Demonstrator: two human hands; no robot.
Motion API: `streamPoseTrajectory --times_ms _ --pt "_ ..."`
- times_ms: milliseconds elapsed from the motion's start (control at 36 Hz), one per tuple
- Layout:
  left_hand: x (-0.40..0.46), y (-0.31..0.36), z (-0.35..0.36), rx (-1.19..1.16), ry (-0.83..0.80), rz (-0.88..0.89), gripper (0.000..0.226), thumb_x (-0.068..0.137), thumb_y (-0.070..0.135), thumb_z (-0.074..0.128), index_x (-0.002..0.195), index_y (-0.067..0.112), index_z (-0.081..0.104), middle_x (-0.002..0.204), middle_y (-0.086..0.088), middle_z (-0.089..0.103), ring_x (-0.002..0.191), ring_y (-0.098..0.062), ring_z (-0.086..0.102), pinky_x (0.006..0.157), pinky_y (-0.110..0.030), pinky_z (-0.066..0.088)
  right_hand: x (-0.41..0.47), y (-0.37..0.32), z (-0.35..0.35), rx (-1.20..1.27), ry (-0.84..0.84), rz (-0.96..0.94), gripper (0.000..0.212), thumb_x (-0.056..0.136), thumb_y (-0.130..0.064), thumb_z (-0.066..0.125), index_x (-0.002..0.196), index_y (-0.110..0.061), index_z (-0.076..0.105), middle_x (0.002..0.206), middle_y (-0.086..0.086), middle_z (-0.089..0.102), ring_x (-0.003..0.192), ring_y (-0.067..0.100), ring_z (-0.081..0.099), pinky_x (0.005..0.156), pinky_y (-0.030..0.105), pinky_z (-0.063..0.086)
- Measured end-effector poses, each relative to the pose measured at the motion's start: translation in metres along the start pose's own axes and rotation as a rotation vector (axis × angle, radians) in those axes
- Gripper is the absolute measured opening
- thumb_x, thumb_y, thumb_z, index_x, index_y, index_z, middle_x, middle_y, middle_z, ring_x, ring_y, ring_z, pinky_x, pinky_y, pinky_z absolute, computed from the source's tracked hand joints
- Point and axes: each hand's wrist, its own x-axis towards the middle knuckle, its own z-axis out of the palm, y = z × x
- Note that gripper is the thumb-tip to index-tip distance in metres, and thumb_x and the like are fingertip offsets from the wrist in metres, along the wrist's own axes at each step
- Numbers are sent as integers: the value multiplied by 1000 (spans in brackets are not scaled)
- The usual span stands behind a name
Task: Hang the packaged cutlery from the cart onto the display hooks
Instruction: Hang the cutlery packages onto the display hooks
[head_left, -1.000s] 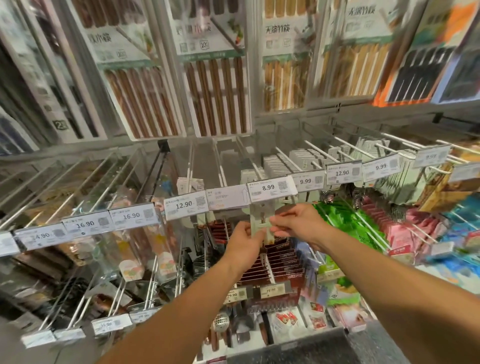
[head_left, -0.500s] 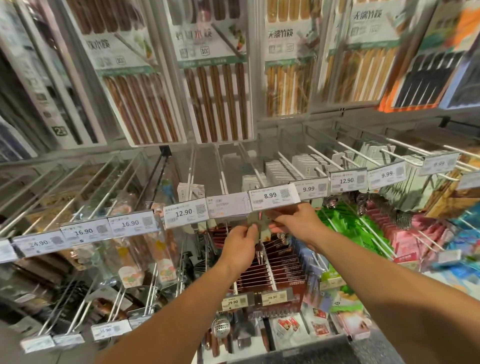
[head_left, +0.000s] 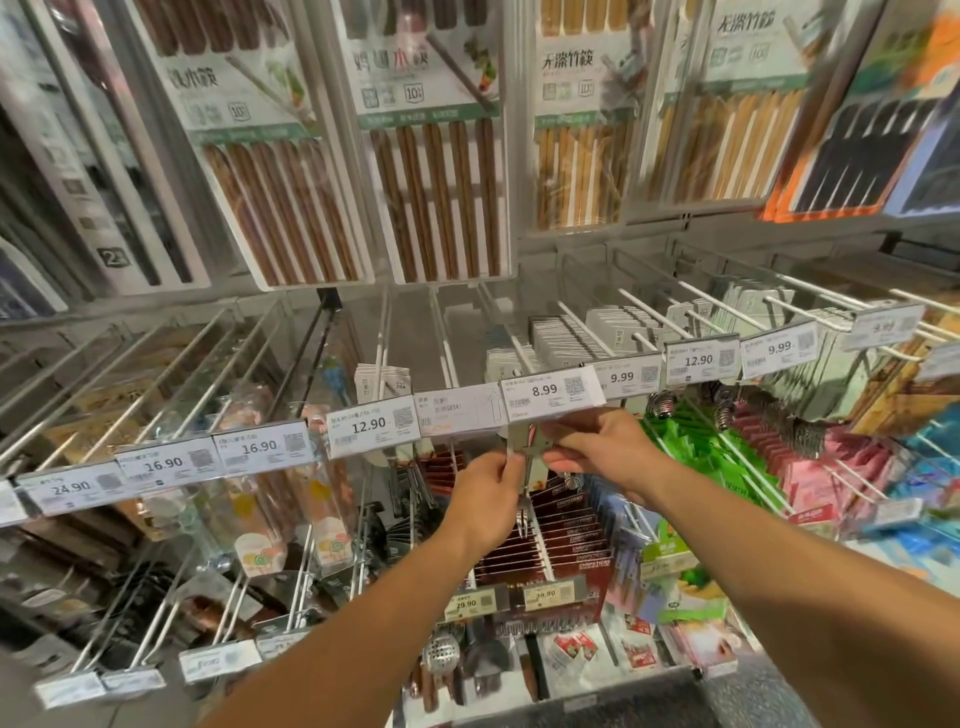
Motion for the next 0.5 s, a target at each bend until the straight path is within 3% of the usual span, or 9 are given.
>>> streamPoseTrajectory --times_ms 56,139,222,278,333,417,500 --pt "0 1 -1 -4 9 11 43 107 34 39 71 13 50 60 3 48 46 -2 44 51 -18 36 -3 -3 3 15 2 -10 18 89 6 64 105 -2 66 91 19 74 85 26 75 74 27 61" --pt "1 5 -4 -38 21 -5 39 106 30 39 77 12 58 63 -2 56 54 -14 47 57 -34 43 -7 -9 8 30 27 -46 15 87 6 65 91 -8 68 90 16 75 84 24 75 71 24 61" --pt "5 4 -5 -67 42 8 34 105 29 40 90 12 65 69 -8 63 56 -20 54 60 -43 50 -6 -12 11 39 47 -89 17 87 2 67 91 -14 70 97 10 75 84 22 75 70 25 61" --pt "7 1 -3 -88 26 -1 37 104 36 41 92 13 67 81 -14 71 64 -25 68 69 -49 59 -4 -11 10 13 54 -97 17 89 0 66 94 -15 70 98 9 75 82 20 75 68 25 60" --pt "8 -4 1 -103 6 -22 42 101 45 42 91 14 69 90 -18 73 74 -33 72 75 -55 58 -4 -10 9 -73 71 -99 18 91 -2 66 101 -16 69 98 9 74 78 17 75 66 23 59" --pt "11 -5 5 -44 -4 -42 42 102 41 40 89 13 68 88 -17 73 80 -35 71 76 -53 58 1 -7 12 -100 117 -102 20 90 -6 68 105 -19 68 101 5 73 78 16 75 67 26 60" --pt "17 -4 5 -27 -17 -72 32 105 28 40 96 12 67 93 -16 73 79 -34 70 71 -41 58 8 -7 16 -125 170 -66 22 90 -8 69 110 -15 68 103 6 72 79 19 74 68 30 60"
